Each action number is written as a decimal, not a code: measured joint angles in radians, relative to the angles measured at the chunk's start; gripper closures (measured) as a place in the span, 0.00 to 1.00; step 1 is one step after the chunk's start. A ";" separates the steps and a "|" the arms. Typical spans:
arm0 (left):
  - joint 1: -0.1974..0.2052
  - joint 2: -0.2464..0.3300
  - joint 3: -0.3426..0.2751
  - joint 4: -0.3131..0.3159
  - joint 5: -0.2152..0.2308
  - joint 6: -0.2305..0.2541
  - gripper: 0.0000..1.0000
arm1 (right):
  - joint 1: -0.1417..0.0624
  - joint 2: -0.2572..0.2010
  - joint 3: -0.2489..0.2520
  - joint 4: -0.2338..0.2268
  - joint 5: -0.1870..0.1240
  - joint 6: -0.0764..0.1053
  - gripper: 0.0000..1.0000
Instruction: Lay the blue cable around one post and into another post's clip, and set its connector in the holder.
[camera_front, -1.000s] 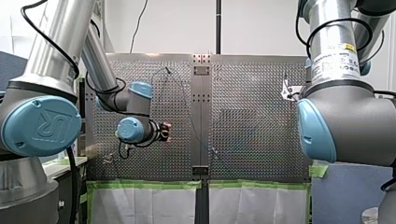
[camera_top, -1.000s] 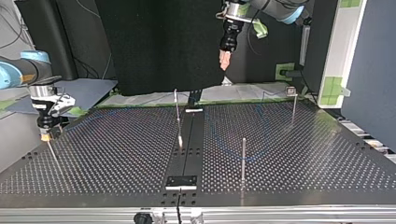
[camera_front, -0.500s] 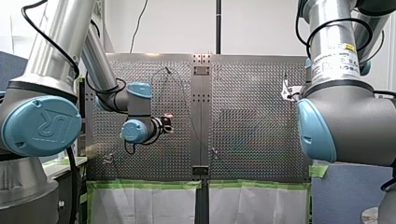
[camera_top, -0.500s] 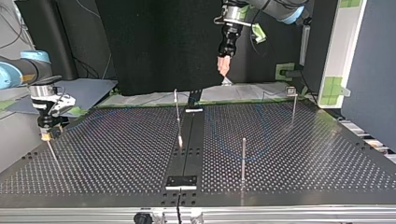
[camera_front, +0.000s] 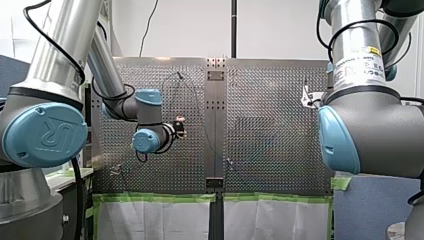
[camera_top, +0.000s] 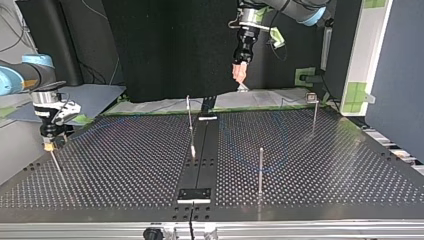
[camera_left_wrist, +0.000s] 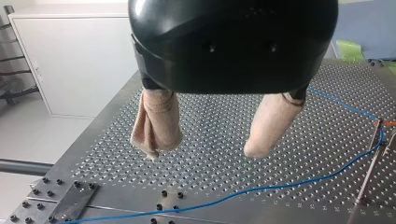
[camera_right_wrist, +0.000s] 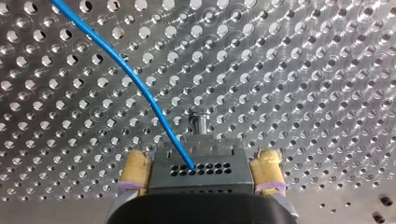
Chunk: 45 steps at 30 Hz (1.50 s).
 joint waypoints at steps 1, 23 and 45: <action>0.000 0.000 0.000 0.000 0.000 0.000 0.02 | 0.000 0.000 0.000 0.001 0.000 0.000 0.00; 0.005 0.000 0.000 0.000 0.000 -0.009 0.02 | 0.002 0.000 0.001 -0.003 -0.011 0.000 0.00; 0.006 0.000 0.000 -0.003 -0.002 -0.010 0.02 | 0.004 0.000 0.000 -0.002 -0.030 0.000 0.00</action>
